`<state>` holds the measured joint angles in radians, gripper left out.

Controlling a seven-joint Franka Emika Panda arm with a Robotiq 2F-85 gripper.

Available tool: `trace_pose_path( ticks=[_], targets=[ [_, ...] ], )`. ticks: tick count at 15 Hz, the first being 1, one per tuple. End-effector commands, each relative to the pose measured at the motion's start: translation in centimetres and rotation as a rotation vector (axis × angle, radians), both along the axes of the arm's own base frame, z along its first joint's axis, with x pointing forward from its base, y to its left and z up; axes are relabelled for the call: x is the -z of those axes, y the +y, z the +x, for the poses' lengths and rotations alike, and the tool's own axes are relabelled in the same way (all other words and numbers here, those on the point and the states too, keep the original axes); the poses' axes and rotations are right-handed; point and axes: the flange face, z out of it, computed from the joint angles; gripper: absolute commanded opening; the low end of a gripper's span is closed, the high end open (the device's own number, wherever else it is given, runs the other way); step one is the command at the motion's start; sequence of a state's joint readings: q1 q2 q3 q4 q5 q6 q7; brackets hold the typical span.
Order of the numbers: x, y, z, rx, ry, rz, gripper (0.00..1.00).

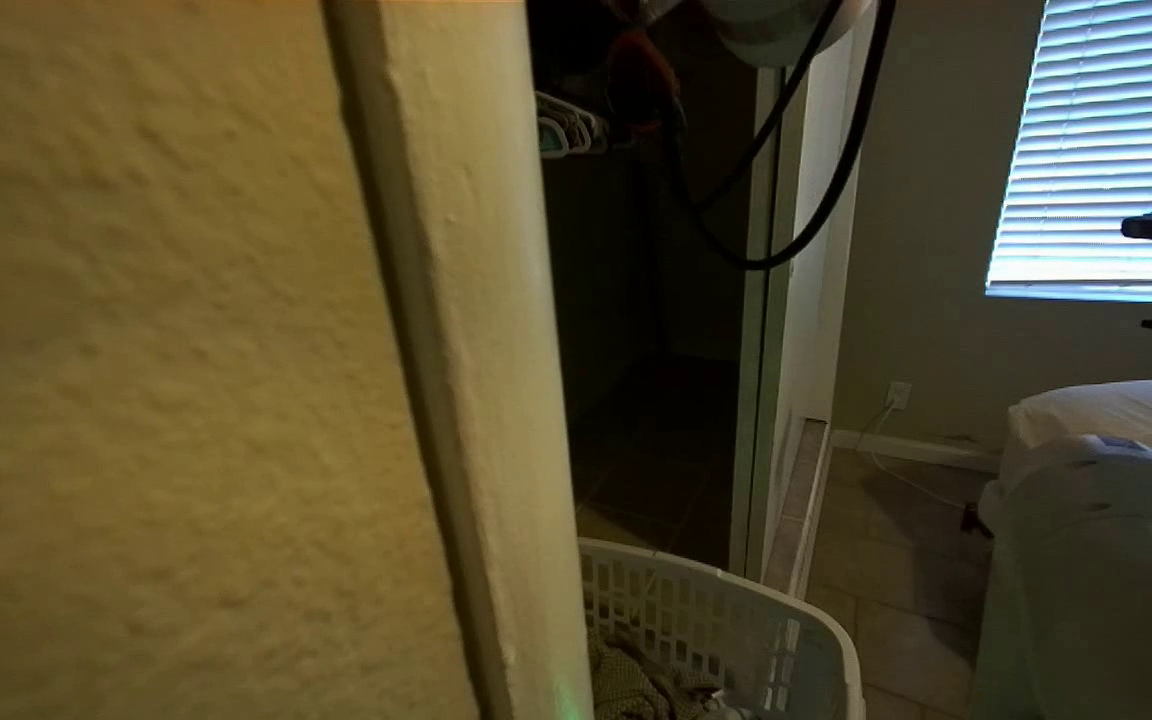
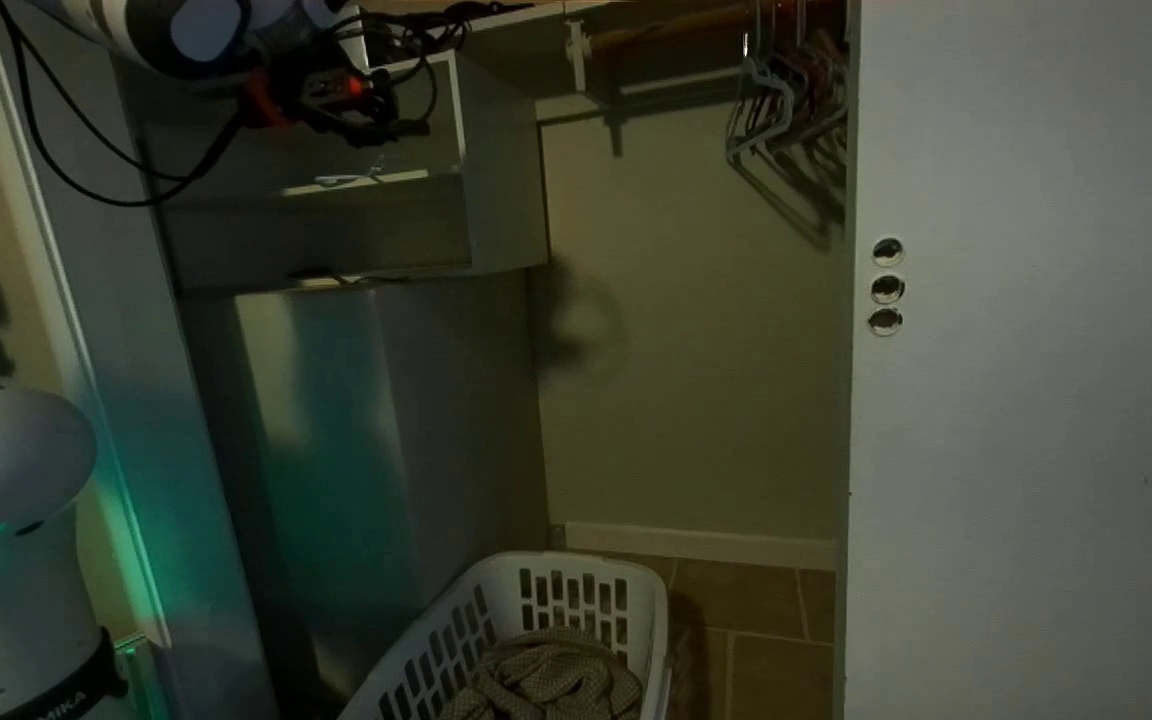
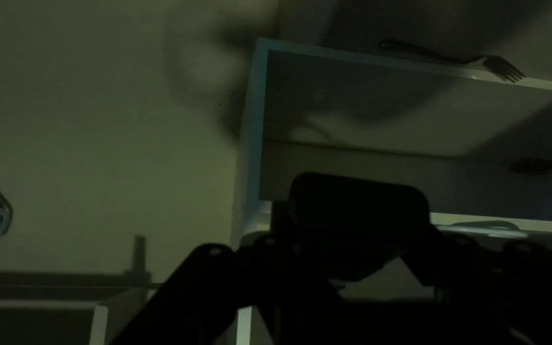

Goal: Remove the black remote from the top shelf and put it on the bottom shelf

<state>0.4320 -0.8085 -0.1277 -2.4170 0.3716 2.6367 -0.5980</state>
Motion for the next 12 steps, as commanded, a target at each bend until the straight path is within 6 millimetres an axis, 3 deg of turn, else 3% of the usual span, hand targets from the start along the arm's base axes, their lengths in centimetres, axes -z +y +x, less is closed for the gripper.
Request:
trace_pose_path(
  ticks=[1,6,12],
  targets=[
    [1.2,-1.6,-1.2,0.097,0.035,0.021,0.31],
    [2.9,-2.7,-1.6,0.162,0.104,0.027,0.31],
    [4.6,-1.8,-1.5,0.109,0.232,0.001,0.31]
  ],
)
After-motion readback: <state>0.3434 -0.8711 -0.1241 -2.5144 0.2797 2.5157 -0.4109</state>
